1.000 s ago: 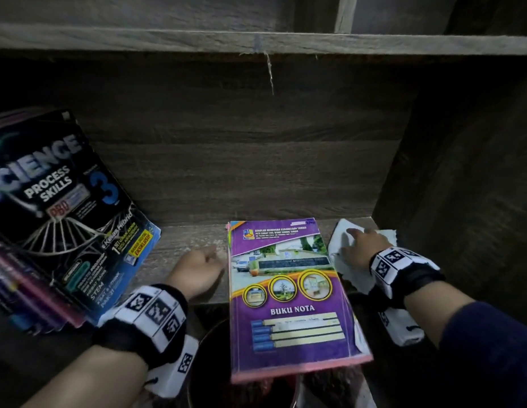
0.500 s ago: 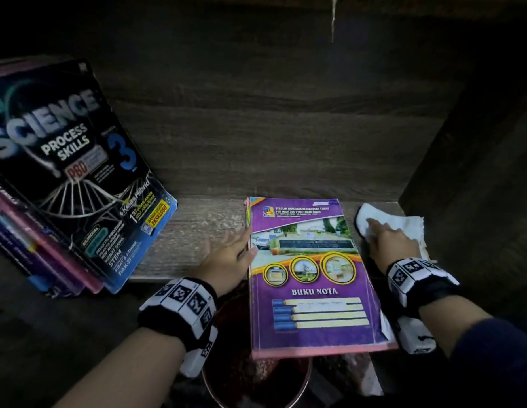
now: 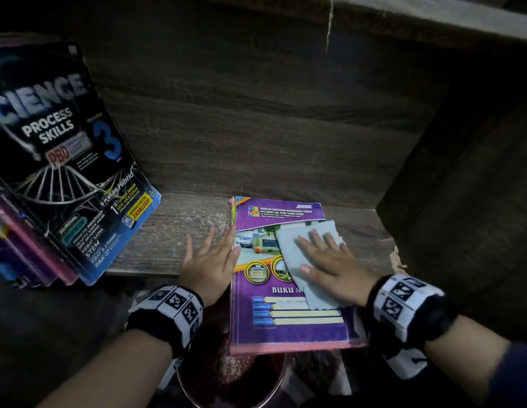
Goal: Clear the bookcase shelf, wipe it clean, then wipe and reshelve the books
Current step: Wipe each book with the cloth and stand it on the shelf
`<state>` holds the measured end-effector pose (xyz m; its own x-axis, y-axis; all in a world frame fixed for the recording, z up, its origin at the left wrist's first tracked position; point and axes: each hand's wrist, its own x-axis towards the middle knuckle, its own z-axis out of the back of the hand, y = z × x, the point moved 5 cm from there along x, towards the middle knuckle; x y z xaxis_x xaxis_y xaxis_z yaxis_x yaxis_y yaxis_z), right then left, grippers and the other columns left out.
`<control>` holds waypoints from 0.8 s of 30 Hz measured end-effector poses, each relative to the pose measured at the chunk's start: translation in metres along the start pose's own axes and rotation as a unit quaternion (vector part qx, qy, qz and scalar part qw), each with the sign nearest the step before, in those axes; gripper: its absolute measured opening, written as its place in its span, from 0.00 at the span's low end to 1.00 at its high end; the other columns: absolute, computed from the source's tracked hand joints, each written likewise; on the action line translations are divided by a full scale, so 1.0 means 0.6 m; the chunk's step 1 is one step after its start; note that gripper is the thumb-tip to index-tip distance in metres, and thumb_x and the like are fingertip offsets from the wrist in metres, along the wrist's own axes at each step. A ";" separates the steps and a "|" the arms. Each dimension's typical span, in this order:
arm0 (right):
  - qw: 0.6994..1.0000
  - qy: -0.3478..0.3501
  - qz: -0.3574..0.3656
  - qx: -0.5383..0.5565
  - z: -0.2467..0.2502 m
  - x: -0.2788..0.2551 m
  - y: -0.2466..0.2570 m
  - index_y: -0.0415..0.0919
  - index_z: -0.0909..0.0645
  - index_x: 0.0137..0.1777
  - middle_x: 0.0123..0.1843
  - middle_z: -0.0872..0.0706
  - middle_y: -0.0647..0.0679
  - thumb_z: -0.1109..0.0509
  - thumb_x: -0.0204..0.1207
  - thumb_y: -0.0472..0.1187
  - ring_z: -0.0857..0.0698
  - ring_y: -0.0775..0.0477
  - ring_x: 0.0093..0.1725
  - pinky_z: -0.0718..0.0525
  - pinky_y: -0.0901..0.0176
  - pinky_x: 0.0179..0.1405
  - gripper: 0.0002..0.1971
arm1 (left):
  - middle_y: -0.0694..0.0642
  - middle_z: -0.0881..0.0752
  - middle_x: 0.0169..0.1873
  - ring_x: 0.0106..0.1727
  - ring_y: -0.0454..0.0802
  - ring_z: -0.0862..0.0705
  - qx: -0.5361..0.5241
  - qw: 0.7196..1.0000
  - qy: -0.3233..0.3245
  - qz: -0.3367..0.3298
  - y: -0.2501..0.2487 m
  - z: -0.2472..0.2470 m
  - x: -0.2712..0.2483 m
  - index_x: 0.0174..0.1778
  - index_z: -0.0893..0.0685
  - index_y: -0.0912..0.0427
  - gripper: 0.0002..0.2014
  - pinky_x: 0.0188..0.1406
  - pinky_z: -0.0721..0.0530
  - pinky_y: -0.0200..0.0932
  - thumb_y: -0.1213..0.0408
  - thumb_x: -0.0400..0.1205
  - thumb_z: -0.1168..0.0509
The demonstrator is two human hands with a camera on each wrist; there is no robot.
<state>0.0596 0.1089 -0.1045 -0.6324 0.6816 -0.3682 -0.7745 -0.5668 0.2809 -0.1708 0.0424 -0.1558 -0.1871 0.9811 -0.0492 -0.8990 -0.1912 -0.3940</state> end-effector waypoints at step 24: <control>0.988 -0.002 -0.070 -0.138 0.039 0.203 0.004 0.57 0.67 0.84 0.85 0.69 0.48 0.59 0.83 0.66 0.68 0.38 0.84 0.66 0.27 0.78 0.34 | 0.45 0.21 0.72 0.78 0.52 0.28 0.046 0.988 -0.141 -0.045 0.009 -0.019 0.002 0.82 0.33 0.52 0.31 0.76 0.45 0.65 0.47 0.89 0.68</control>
<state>-0.0195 0.2015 -0.1277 -0.5195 0.7636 -0.3834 -0.8208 -0.5707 -0.0245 -0.1715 0.0428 -0.1682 -0.1961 0.9495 0.2449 -0.9469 -0.1185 -0.2990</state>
